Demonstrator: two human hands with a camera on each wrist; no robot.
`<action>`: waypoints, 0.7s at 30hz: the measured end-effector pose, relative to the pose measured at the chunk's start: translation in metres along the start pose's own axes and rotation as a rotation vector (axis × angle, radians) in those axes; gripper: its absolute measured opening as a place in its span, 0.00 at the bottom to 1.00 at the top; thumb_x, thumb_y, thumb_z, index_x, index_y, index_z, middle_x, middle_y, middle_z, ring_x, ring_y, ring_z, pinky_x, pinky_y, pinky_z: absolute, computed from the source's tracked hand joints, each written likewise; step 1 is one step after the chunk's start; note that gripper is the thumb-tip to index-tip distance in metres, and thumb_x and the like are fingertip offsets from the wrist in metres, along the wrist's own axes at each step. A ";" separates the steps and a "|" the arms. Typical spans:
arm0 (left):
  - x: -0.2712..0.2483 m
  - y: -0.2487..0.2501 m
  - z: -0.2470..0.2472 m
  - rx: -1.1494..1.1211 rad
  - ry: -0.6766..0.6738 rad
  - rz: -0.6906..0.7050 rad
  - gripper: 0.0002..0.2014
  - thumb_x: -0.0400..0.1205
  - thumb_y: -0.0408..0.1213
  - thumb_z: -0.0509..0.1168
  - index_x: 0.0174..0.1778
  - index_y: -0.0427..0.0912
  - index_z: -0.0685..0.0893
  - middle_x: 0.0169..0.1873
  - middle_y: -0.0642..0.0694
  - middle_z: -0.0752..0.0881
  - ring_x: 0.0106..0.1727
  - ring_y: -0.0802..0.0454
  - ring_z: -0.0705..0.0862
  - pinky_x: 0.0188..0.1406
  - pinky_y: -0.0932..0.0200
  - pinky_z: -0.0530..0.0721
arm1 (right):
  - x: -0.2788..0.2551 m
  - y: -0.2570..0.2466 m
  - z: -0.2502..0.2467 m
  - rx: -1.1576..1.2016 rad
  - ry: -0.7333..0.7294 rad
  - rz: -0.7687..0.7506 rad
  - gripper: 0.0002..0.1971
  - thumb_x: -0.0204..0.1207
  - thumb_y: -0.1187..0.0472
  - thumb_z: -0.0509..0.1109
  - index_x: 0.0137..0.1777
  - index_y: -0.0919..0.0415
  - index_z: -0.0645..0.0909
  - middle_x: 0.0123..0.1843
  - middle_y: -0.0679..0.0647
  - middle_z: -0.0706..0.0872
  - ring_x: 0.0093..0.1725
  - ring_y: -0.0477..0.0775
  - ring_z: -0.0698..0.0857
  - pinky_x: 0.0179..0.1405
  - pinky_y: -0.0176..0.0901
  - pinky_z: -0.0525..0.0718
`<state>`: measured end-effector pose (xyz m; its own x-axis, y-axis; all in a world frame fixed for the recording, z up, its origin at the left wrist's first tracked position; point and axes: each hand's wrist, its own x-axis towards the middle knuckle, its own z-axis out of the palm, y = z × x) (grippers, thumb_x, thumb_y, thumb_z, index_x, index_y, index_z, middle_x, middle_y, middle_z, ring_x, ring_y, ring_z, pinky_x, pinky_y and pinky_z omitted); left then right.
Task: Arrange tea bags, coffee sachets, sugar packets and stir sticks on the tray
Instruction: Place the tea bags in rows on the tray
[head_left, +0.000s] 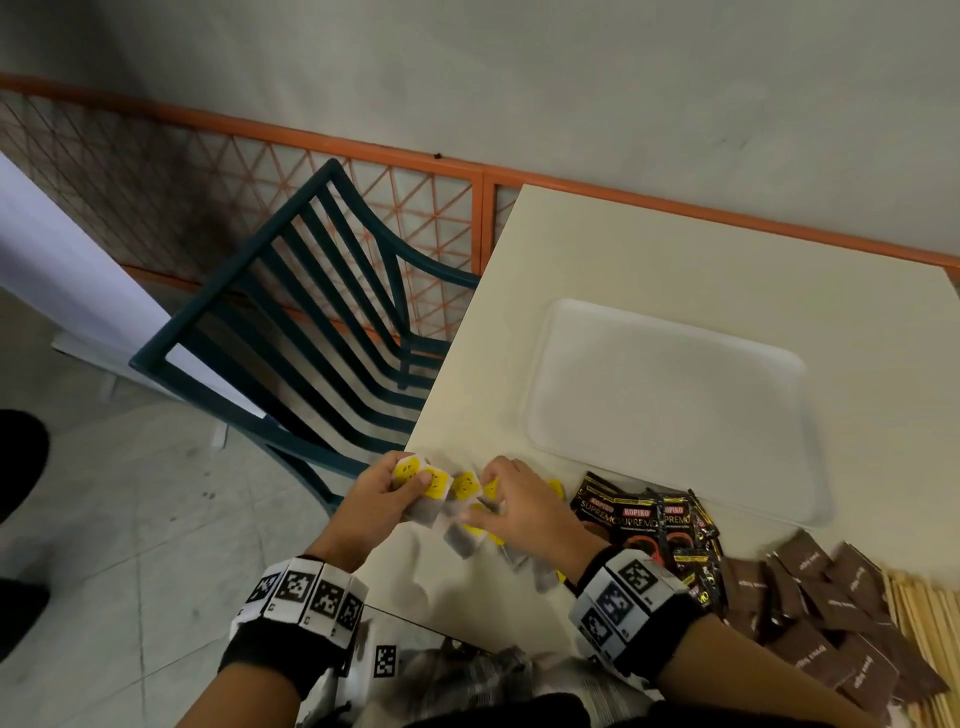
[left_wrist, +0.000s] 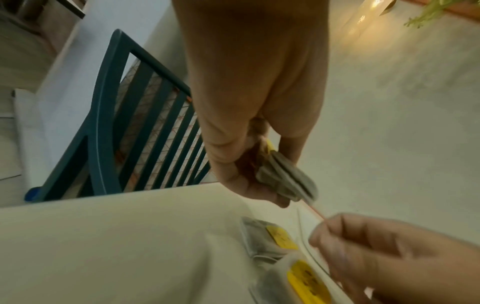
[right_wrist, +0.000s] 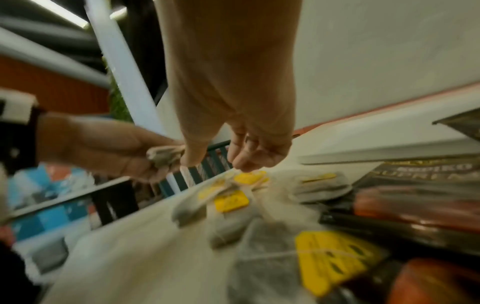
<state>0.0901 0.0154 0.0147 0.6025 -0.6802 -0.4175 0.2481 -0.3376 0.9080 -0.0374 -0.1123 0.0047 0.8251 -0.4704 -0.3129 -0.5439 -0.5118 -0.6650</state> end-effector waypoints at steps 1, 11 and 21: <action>0.001 -0.002 -0.002 0.008 0.012 0.001 0.03 0.81 0.32 0.63 0.49 0.43 0.78 0.42 0.44 0.84 0.41 0.54 0.85 0.32 0.68 0.85 | -0.001 0.003 0.003 -0.101 -0.006 0.002 0.22 0.71 0.48 0.73 0.59 0.60 0.73 0.54 0.53 0.74 0.52 0.51 0.74 0.42 0.38 0.67; 0.006 -0.011 -0.005 0.169 0.031 0.030 0.02 0.82 0.39 0.63 0.46 0.46 0.81 0.44 0.45 0.87 0.45 0.50 0.85 0.47 0.58 0.86 | -0.002 0.005 -0.001 0.159 -0.044 -0.024 0.09 0.73 0.62 0.72 0.49 0.68 0.82 0.33 0.53 0.79 0.36 0.49 0.76 0.38 0.40 0.72; 0.010 0.006 0.020 -0.082 -0.341 -0.214 0.18 0.85 0.50 0.53 0.55 0.40 0.80 0.47 0.41 0.86 0.48 0.46 0.85 0.47 0.51 0.87 | 0.000 -0.001 -0.014 0.267 -0.005 -0.004 0.09 0.69 0.58 0.77 0.39 0.57 0.79 0.29 0.45 0.77 0.28 0.39 0.74 0.30 0.28 0.71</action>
<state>0.0827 -0.0062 0.0150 0.2480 -0.7814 -0.5726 0.4082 -0.4517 0.7933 -0.0385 -0.1218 0.0149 0.8282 -0.4652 -0.3126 -0.4817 -0.3058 -0.8212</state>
